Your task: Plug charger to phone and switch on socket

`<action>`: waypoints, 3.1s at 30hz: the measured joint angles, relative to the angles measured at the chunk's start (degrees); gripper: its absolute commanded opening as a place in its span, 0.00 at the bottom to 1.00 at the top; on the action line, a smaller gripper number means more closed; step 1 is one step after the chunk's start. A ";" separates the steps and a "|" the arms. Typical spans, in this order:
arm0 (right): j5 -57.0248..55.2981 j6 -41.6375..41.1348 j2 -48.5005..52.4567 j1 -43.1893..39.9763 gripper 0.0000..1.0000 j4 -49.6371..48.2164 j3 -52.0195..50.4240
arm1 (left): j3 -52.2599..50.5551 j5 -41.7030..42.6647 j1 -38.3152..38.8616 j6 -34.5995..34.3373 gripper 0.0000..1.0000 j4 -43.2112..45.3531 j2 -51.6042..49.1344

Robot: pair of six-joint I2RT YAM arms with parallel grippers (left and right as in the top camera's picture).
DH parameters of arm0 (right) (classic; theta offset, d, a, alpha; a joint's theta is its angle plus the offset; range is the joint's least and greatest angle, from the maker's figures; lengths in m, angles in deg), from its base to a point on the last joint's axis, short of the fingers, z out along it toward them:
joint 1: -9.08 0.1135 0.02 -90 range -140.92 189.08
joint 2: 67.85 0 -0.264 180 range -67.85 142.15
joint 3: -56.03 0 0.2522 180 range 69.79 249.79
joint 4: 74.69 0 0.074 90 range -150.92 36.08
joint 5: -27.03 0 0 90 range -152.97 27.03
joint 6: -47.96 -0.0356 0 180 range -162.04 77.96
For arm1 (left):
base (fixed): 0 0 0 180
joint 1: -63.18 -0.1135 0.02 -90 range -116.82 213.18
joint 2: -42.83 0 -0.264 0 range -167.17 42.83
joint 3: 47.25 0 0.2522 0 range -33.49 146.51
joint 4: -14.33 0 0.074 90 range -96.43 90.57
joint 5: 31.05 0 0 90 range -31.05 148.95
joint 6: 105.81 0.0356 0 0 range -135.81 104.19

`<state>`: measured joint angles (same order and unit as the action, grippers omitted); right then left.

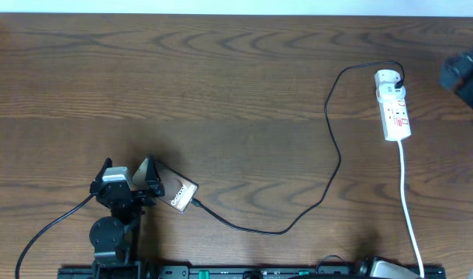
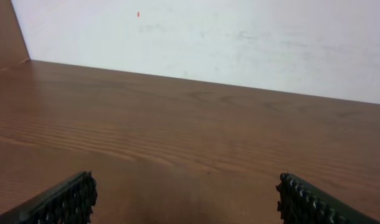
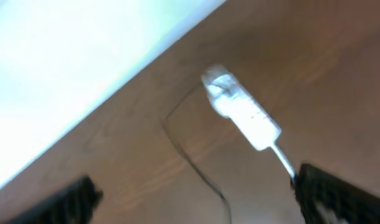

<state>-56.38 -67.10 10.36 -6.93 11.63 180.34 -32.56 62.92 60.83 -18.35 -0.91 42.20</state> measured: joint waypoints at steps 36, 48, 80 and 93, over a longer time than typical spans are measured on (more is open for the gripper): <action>-9.03 13.70 -65.99 20.31 0.99 -85.96 -110.14 | 0.13 -0.11 0.00 0.00 0.92 -0.17 0.02; -11.32 14.93 -77.42 21.29 0.99 -68.94 -110.18 | 0.13 -0.09 0.00 0.00 0.92 -0.17 0.02; -11.37 15.08 -77.50 21.51 0.99 -68.94 -110.18 | 0.13 -0.09 0.00 0.00 0.92 -0.17 0.02; -11.37 15.08 -77.50 21.51 0.99 -68.94 -110.18 | 0.15 -0.09 0.00 0.00 0.91 -0.17 0.02</action>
<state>-67.75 -52.02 -67.14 14.58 -57.31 70.15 -32.41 62.83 60.83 -18.35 -1.08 42.22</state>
